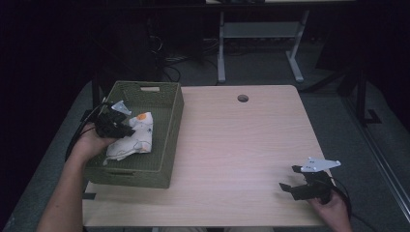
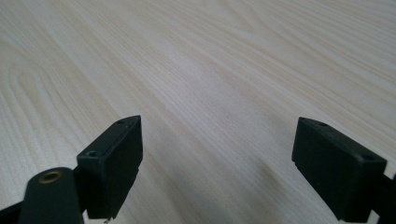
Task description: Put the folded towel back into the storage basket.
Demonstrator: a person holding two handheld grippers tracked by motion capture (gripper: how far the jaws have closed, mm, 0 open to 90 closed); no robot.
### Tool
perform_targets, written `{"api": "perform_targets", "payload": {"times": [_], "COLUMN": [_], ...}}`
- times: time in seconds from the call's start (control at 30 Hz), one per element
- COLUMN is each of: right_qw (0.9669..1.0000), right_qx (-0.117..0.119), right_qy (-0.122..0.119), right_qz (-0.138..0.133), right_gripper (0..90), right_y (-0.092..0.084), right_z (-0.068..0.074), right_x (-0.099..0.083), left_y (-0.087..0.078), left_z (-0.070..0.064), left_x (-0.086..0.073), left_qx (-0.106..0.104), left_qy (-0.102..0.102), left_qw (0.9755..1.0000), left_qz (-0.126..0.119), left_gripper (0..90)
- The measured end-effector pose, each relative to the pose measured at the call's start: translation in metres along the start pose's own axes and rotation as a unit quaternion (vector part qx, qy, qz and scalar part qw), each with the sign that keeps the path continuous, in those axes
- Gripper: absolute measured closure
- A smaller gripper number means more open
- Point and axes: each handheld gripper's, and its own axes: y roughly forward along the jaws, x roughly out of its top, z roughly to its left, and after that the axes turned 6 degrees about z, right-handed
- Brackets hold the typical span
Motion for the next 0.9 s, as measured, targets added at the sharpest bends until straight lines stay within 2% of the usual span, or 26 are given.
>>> {"api": "perform_targets", "payload": {"times": [0.2,0.4,0.57,0.6,0.7,0.73,0.77,0.8,0.83,0.9], "right_qw": [1.0,1.0,1.0,1.0,1.0,1.0,1.0,1.0,1.0,1.0], "right_qx": [-0.002,-0.003,-0.003,-0.003,-0.002,-0.001,-0.001,-0.001,-0.001,-0.002], "right_qy": [0.001,0.003,0.003,0.003,0.005,0.008,0.006,0.006,0.005,0.006], "right_qz": [0.001,0.001,0.003,0.003,0.005,0.005,0.007,0.007,0.006,0.004], "right_gripper": [16.0,16.0,16.0,16.0,16.0,16.0,16.0,16.0,16.0,16.0], "right_y": [0.0,-0.001,0.0,0.0,0.001,0.002,0.003,0.003,0.002,0.001], "right_z": [0.0,-0.001,-0.001,-0.001,-0.001,0.0,-0.001,-0.001,0.0,0.0], "right_x": [0.0,-0.001,-0.001,-0.001,-0.001,-0.001,-0.001,-0.001,0.0,0.0], "left_y": [0.008,0.012,0.014,0.014,0.013,0.013,0.014,0.014,0.015,0.018], "left_z": [-0.001,-0.003,-0.002,-0.002,-0.001,0.0,0.003,0.003,0.009,0.009], "left_x": [0.001,0.004,0.003,0.003,0.006,0.007,0.007,0.007,0.007,0.006], "left_qx": [-0.006,-0.007,-0.007,-0.007,0.01,0.021,0.05,0.05,0.039,0.038], "left_qy": [0.004,0.024,0.049,0.049,0.074,0.074,0.059,0.059,0.038,0.034], "left_qw": [1.0,0.9997,0.9988,0.9988,0.9971,0.9969,0.9967,0.9967,0.9983,0.9985], "left_qz": [0.004,0.001,-0.005,-0.005,-0.012,-0.016,-0.025,-0.025,-0.023,-0.018], "left_gripper": [81.8,81.8,82.1,82.4,82.6,81.7,66.9,63.6,63.0,61.4]}}
